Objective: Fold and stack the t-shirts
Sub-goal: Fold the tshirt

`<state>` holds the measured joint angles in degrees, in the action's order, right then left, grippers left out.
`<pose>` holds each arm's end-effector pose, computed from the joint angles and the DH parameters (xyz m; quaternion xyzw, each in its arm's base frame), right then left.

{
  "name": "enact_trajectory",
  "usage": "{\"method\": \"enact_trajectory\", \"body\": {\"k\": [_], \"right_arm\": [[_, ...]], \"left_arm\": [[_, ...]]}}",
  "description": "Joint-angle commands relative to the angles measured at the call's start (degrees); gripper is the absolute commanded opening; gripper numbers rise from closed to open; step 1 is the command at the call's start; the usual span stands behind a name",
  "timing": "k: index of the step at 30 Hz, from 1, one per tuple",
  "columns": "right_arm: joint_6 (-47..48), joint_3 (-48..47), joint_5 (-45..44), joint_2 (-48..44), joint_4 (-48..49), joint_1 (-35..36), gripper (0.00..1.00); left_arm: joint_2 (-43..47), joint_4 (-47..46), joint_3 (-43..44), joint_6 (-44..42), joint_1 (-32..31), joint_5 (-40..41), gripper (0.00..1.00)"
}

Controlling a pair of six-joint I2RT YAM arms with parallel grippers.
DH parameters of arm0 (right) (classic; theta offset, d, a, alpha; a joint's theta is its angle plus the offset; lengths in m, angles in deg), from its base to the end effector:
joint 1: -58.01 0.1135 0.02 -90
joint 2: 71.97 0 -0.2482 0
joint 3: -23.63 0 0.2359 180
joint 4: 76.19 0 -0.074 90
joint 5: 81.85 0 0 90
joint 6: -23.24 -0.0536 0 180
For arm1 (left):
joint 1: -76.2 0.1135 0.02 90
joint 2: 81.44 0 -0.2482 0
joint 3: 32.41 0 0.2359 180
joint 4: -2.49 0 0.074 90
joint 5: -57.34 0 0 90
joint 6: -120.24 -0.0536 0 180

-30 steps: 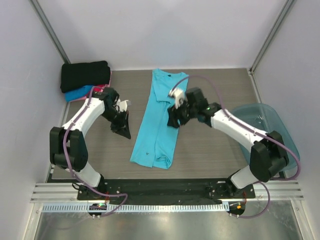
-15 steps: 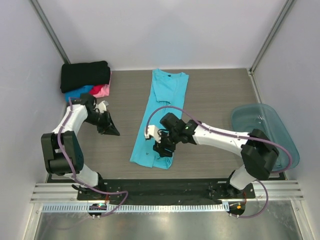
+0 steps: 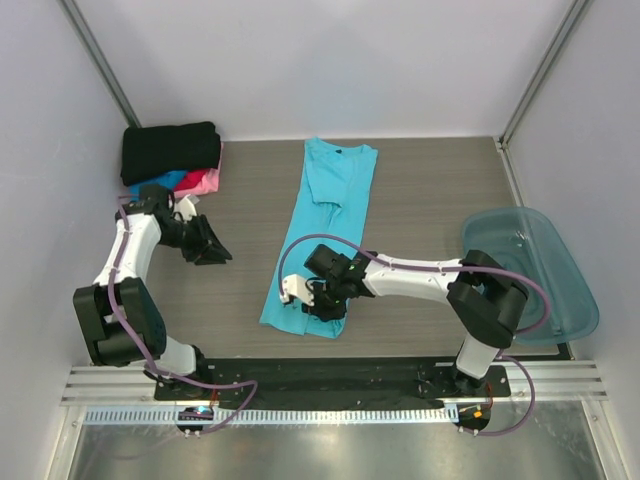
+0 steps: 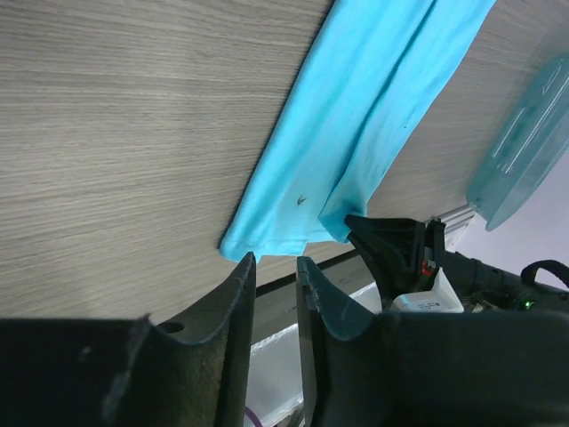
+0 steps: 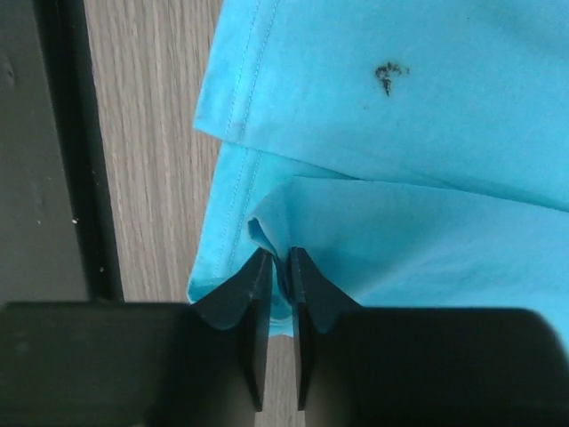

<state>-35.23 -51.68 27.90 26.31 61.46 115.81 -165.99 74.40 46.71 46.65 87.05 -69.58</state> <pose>0.1578 0.2846 0.1540 -0.7026 0.6587 0.2110 0.1670 0.2583 0.0167 0.2242 -0.1882 0.9244 -0.3194 0.0892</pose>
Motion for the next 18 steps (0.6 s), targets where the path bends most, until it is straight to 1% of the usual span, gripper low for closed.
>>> {"method": "enact_trajectory", "body": {"k": [1, 2, 5, 7, 9, 10, 11, 12, 14, 15, 17, 18], "right_arm": [[-0.2, -3.1, -0.7, -1.2, 0.1, 1.0, 0.17], [-0.4, -3.6, -0.7, -1.5, 0.0, 1.7, 0.14], [-1.5, -5.0, -0.7, -2.3, -0.9, 4.1, 0.13], [-2.3, -5.6, -0.3, -2.4, -1.5, 5.7, 0.14], [-2.9, -6.0, 0.2, -2.2, -1.5, 6.9, 0.17], [-3.1, -6.1, 0.1, -2.0, -1.5, 7.7, 0.22], [-3.7, -6.2, -0.1, -2.0, -1.5, 8.1, 0.36], [-4.0, -6.2, -0.1, -2.0, -1.6, 8.2, 0.41], [-4.6, -6.2, -0.6, -2.7, -1.6, 8.3, 0.46], [-5.8, -6.1, -2.1, -3.4, -1.7, 8.3, 0.47], [-8.8, -5.4, -3.9, -6.7, -1.7, 7.4, 0.48], [-15.8, -4.9, -3.6, -8.2, -1.0, 5.9, 0.48]], "left_arm": [[2.0, -1.2, 0.2, 0.9, 1.3, -1.6, 0.27], [2.0, -1.0, 0.4, 0.9, 1.4, -1.7, 0.27], [2.0, -0.9, 0.8, 0.9, 1.9, -1.6, 0.27], [2.0, -0.9, 1.2, 0.9, 2.0, -1.7, 0.27], [1.9, -0.9, 1.3, 1.0, 2.0, -1.7, 0.28], [2.0, -0.8, 1.4, 1.0, 2.1, -1.7, 0.3], [2.0, -0.7, 1.4, 1.0, 2.0, -1.7, 0.32], [2.1, -0.5, 1.4, 0.8, 2.0, -1.6, 0.39], [2.2, -0.1, 0.7, 0.1, 2.1, -1.7, 0.52], [2.4, 0.0, -0.1, 0.2, 2.0, -1.7, 0.59], [2.8, -0.3, -2.1, 0.9, 2.1, -3.1, 0.63], [3.0, -1.2, -4.8, 1.4, 2.1, -4.2, 0.64]]}}
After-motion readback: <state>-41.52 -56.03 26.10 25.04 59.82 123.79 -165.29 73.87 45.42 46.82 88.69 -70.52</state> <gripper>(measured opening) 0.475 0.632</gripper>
